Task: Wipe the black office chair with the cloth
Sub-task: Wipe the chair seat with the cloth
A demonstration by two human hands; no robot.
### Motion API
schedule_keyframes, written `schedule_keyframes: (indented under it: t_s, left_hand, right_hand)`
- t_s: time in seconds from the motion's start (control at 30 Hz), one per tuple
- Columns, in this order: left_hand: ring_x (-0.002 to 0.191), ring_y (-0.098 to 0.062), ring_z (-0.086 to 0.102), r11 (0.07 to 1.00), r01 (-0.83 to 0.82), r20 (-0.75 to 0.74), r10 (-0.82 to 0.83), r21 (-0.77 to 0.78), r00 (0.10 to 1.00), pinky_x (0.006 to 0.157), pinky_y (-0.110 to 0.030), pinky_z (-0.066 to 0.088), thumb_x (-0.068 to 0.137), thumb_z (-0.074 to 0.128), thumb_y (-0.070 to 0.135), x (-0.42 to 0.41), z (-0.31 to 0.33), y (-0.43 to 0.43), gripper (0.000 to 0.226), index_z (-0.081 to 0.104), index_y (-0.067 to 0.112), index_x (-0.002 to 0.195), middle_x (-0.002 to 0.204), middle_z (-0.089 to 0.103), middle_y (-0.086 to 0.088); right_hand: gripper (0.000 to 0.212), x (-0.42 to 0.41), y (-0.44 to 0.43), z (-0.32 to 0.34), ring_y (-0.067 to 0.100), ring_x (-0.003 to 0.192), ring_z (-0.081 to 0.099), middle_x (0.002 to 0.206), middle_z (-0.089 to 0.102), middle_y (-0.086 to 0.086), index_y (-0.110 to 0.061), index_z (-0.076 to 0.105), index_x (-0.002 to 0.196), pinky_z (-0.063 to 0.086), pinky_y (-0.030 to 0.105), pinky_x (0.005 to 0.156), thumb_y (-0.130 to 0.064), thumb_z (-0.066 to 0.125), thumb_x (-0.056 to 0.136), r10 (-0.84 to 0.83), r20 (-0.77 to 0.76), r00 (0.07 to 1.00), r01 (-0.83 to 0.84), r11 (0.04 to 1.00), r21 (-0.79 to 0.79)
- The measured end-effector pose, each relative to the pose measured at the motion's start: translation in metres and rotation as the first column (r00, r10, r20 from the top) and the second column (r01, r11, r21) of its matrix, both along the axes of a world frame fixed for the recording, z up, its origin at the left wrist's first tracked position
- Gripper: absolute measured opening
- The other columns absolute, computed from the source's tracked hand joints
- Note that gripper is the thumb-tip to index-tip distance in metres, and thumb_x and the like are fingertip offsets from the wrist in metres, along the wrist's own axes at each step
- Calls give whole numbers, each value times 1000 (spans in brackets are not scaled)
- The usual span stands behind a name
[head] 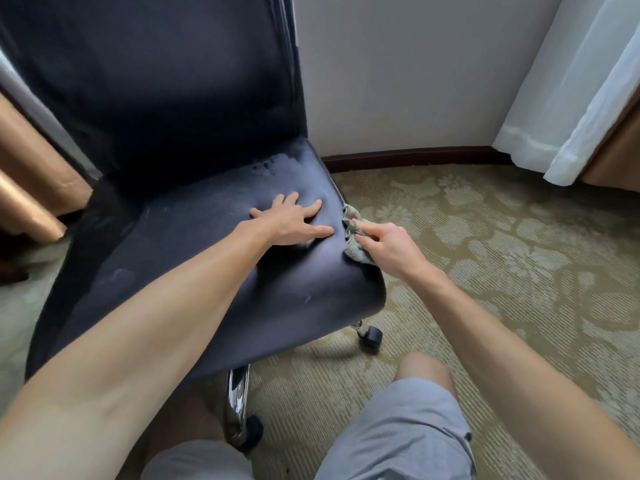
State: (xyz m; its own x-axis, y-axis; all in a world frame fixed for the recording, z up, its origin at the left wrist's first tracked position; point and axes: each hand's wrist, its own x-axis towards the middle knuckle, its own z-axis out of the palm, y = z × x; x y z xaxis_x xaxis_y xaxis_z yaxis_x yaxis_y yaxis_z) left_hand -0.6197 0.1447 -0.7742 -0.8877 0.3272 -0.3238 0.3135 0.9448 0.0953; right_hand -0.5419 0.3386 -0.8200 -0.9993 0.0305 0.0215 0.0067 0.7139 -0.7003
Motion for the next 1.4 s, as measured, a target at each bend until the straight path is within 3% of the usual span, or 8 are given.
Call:
schedule_keyframes:
  t_s: [0.23, 0.53, 0.83, 0.93, 1.07, 1.23, 1.4]
  left_hand:
    - [149, -20, -7, 998, 60, 25, -60, 19, 998, 112, -68, 6, 85, 42, 77, 12, 4, -16, 78, 14, 47, 151, 164, 0, -1]
    - [149, -20, -9, 990, 136, 27, -137, 21, 990, 111, -67, 7, 84, 44, 76, 16, 0, -31, 79, 13, 48, 151, 164, -1, 0]
    - [149, -22, 2, 990, 137, 16, -138, 42, 990, 111, -64, 12, 83, 46, 75, 11, 5, -34, 76, 22, 48, 150, 163, 9, 0]
    - [147, -22, 6, 992, 103, -59, -100, 66, 993, 109, -61, 14, 84, 44, 76, 0, 8, -35, 78, 24, 41, 151, 161, 15, 0]
    - [148, -29, -14, 998, -43, -12, 44, 55, 999, 110, -65, 6, 72, 42, 88, -21, 0, -36, 102, 7, 39, 154, 163, -9, -6]
    - [148, -32, -14, 983, -132, -6, 133, 126, 991, 110, -69, -1, 84, 43, 75, -50, 2, -40, 87, 9, 38, 154, 163, -9, -8]
    - [148, -31, -17, 992, -91, 67, 85, 88, 994, 110, -69, -7, 79, 45, 80, -68, 0, -46, 89, 7, 46, 152, 163, -10, -6]
  right_hand:
    - [38, -64, -33, 18, 28, 129, 48, 135, 58, 6, -28, 59, 132, 37, 33, 107, -30, 52, 94, -84, 89, 992, 86, 996, -17]
    - [34, -23, -34, 5, 30, 126, 51, 132, 61, 6, -28, 62, 126, 42, 37, 103, -30, 54, 93, -118, 37, 992, 119, 992, -29]
    - [37, -69, -49, 27, 31, 123, 52, 132, 59, 10, -27, 60, 130, 42, 33, 102, -28, 52, 94, -173, 123, 977, 177, 984, -19]
    - [39, -64, -52, 28, 31, 124, 52, 133, 58, 11, -25, 59, 132, 42, 35, 104, -29, 53, 94, -203, 135, 970, 211, 976, -50]
    - [39, -48, -50, 21, 29, 129, 48, 135, 57, 9, -22, 57, 133, 38, 32, 107, -29, 54, 94, -198, 121, 973, 206, 977, -58]
    - [39, -47, -47, 17, 26, 130, 47, 136, 57, 5, -21, 58, 132, 34, 30, 107, -28, 55, 95, -194, 106, 975, 200, 979, -40]
    - [40, -59, -51, 12, 30, 130, 46, 137, 56, 4, -25, 57, 133, 35, 34, 107, -30, 53, 94, -240, 133, 962, 240, 971, 13]
